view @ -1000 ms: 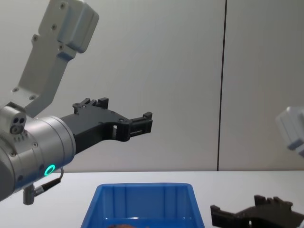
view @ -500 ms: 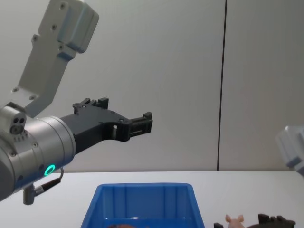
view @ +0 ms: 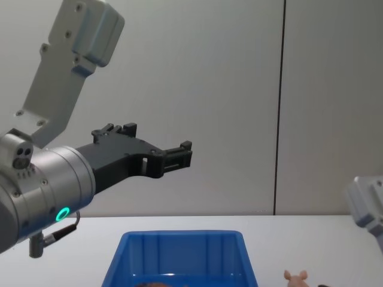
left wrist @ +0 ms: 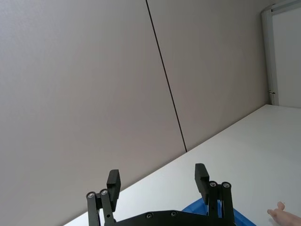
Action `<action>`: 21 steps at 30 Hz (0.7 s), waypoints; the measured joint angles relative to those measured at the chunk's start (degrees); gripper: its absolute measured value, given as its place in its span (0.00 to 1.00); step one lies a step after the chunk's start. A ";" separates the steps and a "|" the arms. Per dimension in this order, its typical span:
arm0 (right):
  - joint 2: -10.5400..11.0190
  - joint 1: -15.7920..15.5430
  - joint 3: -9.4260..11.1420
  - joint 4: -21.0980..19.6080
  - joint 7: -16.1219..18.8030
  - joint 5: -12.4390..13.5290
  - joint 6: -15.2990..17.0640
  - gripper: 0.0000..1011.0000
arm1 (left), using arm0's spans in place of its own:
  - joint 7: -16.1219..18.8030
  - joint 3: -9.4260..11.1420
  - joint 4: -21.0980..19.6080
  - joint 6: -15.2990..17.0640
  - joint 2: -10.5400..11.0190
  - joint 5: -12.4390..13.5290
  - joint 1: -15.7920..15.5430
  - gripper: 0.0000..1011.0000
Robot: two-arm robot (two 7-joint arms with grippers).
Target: Pick up the two dolls from the table and place them into the box.
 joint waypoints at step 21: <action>-0.59 0.63 0.25 1.68 0.63 -0.18 -1.33 0.36 | 0.00 0.00 0.00 0.00 0.00 0.00 0.00 0.99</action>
